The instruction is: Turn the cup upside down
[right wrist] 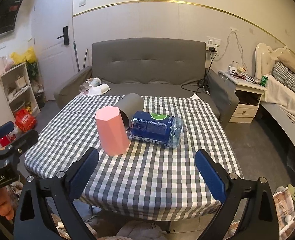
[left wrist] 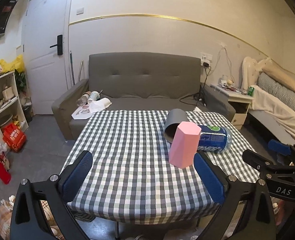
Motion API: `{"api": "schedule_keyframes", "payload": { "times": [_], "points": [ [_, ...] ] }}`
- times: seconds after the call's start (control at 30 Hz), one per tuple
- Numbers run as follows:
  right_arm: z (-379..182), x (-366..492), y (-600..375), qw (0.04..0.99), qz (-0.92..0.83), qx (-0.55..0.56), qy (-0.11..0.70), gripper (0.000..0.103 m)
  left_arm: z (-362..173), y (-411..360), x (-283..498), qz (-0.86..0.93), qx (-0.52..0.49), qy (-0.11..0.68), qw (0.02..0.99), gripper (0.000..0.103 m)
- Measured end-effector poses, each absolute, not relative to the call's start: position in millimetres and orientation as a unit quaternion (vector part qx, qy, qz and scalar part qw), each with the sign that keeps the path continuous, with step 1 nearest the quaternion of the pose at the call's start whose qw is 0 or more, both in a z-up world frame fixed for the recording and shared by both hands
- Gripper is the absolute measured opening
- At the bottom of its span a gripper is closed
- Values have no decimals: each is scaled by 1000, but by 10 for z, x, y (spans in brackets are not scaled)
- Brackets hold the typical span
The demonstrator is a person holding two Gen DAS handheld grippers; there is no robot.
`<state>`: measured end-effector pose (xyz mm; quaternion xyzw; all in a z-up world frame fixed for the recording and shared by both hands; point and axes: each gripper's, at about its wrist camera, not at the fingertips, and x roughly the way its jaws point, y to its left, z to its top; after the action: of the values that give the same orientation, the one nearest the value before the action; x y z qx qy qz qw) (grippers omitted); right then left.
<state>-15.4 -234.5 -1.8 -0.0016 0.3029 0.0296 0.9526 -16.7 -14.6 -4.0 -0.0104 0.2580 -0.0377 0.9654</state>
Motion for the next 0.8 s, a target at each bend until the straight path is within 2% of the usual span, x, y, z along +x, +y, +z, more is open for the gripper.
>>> {"api": "schedule_keyframes", "payload": {
  "times": [0.8],
  "points": [
    [4,-188,-2394,955,28,6,295,103,-58,-111,-142,-30,-15,268,963,103]
  ]
}}
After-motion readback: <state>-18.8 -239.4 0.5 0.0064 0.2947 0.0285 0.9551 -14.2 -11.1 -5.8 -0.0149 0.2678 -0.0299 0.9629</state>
